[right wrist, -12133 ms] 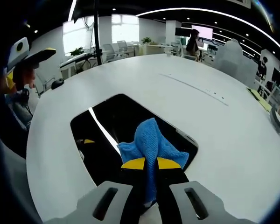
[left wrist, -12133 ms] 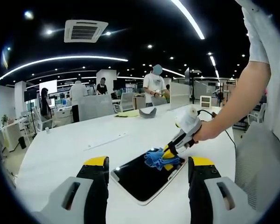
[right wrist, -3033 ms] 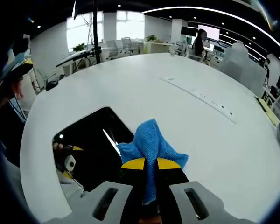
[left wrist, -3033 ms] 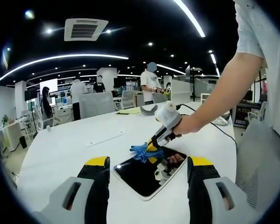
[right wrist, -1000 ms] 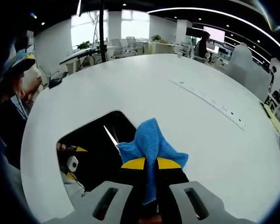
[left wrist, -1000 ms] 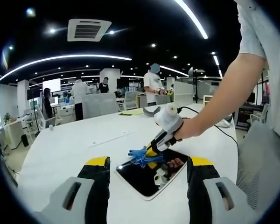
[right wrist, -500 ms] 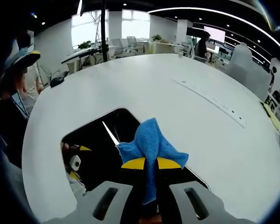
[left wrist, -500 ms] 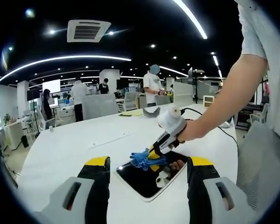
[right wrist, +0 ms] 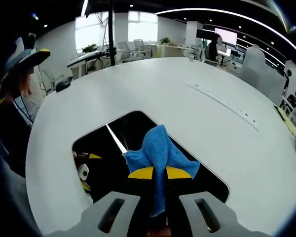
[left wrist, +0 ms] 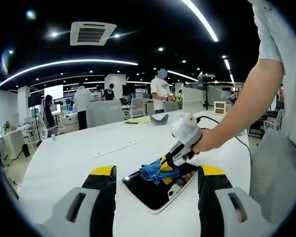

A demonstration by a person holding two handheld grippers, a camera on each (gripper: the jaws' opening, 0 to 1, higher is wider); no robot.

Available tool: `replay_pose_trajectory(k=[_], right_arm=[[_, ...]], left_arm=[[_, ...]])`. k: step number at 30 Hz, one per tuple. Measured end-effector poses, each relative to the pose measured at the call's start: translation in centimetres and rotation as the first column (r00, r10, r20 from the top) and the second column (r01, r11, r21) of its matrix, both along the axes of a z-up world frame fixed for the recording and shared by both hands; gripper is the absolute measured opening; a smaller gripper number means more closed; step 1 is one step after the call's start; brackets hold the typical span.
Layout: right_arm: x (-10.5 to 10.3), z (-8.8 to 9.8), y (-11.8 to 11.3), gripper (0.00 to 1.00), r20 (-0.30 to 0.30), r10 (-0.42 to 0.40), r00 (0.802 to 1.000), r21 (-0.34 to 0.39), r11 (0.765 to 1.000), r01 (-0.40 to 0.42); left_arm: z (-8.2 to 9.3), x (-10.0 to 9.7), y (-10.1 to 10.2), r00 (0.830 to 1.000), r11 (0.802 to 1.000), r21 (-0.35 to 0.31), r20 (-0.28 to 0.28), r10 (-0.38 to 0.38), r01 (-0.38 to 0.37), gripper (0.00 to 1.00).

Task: Wipe the mirror surface with the cleaning cloth until all visible marks leave the cleaned area.

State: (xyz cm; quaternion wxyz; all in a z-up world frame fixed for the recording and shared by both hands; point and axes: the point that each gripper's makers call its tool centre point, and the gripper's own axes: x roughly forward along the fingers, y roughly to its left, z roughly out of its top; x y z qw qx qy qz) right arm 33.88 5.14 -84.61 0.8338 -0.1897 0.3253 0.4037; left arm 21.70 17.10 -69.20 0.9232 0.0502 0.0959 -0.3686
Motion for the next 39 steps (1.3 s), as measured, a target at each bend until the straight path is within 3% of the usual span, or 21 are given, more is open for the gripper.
replay_pose_trajectory(k=[39], right_arm=[[-4.2, 0.0, -0.3, 0.02, -0.004, -0.003, 1.0, 0.023, 1.0, 0.004]], left_arm=[[0.4, -0.1, -0.5, 1.0, 1.0, 0.002, 0.013, -0.013, 0.013, 0.67]])
